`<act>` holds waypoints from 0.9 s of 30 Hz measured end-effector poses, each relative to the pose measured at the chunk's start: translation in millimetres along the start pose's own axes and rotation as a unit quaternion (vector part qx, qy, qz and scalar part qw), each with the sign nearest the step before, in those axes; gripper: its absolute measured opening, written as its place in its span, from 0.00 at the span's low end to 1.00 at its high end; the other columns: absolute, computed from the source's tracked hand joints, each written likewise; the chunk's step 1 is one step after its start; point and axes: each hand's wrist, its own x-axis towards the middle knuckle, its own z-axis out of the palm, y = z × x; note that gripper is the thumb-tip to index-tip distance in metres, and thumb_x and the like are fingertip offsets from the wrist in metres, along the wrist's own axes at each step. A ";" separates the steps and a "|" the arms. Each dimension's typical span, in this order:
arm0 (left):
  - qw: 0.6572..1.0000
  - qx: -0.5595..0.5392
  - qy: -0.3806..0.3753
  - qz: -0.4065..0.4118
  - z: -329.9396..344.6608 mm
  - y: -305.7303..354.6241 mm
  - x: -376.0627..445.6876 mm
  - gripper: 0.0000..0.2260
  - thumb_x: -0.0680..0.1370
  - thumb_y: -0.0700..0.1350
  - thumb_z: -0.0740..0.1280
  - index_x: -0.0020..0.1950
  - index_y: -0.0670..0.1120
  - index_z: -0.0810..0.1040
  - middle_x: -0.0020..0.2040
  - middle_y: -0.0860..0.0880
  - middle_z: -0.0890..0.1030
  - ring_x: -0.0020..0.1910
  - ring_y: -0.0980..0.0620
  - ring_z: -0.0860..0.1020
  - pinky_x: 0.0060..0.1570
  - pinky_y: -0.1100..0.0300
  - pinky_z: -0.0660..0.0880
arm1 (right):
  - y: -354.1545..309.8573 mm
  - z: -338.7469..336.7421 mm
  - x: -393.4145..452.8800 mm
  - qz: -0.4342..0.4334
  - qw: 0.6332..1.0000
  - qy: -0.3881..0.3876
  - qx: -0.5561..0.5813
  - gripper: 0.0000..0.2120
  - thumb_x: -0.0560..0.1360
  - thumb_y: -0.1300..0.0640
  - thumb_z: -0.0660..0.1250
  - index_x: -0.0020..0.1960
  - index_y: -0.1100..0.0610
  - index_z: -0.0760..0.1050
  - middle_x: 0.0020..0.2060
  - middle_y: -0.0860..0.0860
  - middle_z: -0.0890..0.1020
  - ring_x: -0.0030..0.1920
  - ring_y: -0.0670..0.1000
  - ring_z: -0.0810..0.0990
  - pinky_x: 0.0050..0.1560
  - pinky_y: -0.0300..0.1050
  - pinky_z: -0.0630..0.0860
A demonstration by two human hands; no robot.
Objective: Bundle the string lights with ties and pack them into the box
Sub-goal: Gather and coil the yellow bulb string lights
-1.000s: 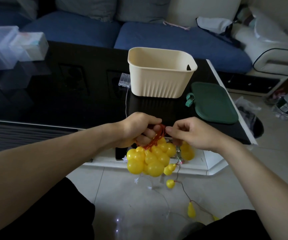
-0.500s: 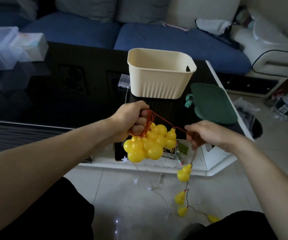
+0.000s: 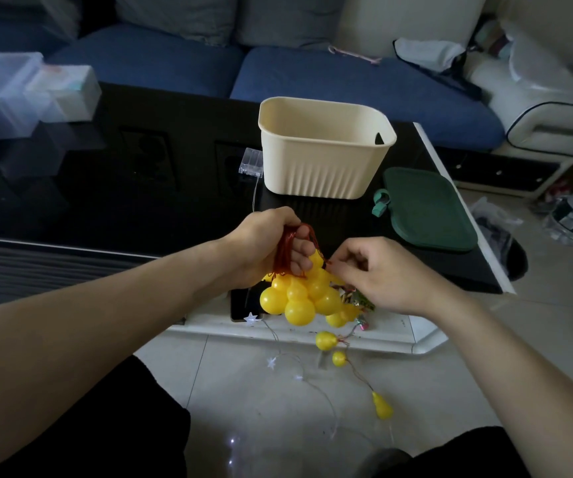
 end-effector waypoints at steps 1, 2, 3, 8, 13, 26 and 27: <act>1.000 -0.002 0.002 -0.002 0.8 -0.4 -0.5 0.13 0.81 0.43 0.54 0.40 0.42 0.72 0.30 0.44 0.77 0.26 0.48 0.75 0.29 0.59 0.72 | -2.7 2.1 -0.2 -0.005 1.000 -0.006 -0.010 0.05 0.80 0.53 0.68 0.46 0.49 0.81 0.34 0.47 0.83 0.33 0.41 0.79 0.34 0.38 0.74; 1.000 -0.005 0.004 -0.003 1.2 -0.7 -0.5 0.12 0.81 0.42 0.54 0.40 0.42 0.72 0.30 0.44 0.76 0.25 0.48 0.74 0.29 0.59 0.72 | -5.4 3.7 -1.0 -0.010 1.000 -0.015 -0.018 0.05 0.80 0.54 0.67 0.47 0.48 0.80 0.35 0.48 0.83 0.34 0.42 0.80 0.34 0.40 0.74; 1.000 -0.008 0.008 -0.004 1.0 -1.1 0.0 0.12 0.81 0.42 0.54 0.40 0.42 0.72 0.29 0.45 0.76 0.24 0.48 0.74 0.28 0.60 0.71 | -7.3 5.2 -1.8 -0.013 0.999 -0.025 -0.025 0.06 0.80 0.55 0.66 0.47 0.47 0.80 0.35 0.50 0.83 0.34 0.44 0.80 0.34 0.41 0.75; 0.999 -0.039 0.004 -0.008 0.6 -1.0 2.4 0.14 0.84 0.46 0.57 0.41 0.43 0.73 0.30 0.46 0.78 0.26 0.49 0.77 0.28 0.61 0.74 | -9.5 11.5 -3.4 -0.037 0.995 -0.031 -0.087 0.10 0.80 0.57 0.65 0.55 0.49 0.83 0.39 0.48 0.80 0.35 0.43 0.77 0.34 0.33 0.70; 0.994 -0.112 -0.009 0.007 5.7 0.9 0.1 0.09 0.84 0.42 0.59 0.52 0.37 0.75 0.39 0.40 0.85 0.36 0.46 0.85 0.38 0.57 0.83 | -13.3 10.2 -5.5 -0.076 0.991 0.006 -0.110 0.09 0.77 0.57 0.69 0.51 0.48 0.87 0.39 0.49 0.83 0.39 0.47 0.80 0.42 0.40 0.75; 0.995 0.083 0.010 0.058 15.4 -16.9 0.9 0.20 0.83 0.47 0.62 0.56 0.28 0.77 0.46 0.35 0.77 0.44 0.42 0.76 0.46 0.51 0.75 | -27.8 13.1 -10.1 -0.119 0.987 0.099 -0.033 0.13 0.68 0.61 0.79 0.36 0.49 0.78 0.33 0.43 0.82 0.36 0.44 0.82 0.36 0.36 0.77; 0.993 0.106 -0.003 0.059 16.8 -17.5 -0.8 0.19 0.83 0.46 0.62 0.54 0.28 0.77 0.45 0.36 0.77 0.41 0.43 0.76 0.42 0.53 0.75 | -27.9 12.7 -10.2 -0.120 0.987 0.102 -0.038 0.13 0.68 0.61 0.80 0.36 0.49 0.77 0.33 0.43 0.82 0.34 0.45 0.81 0.35 0.37 0.77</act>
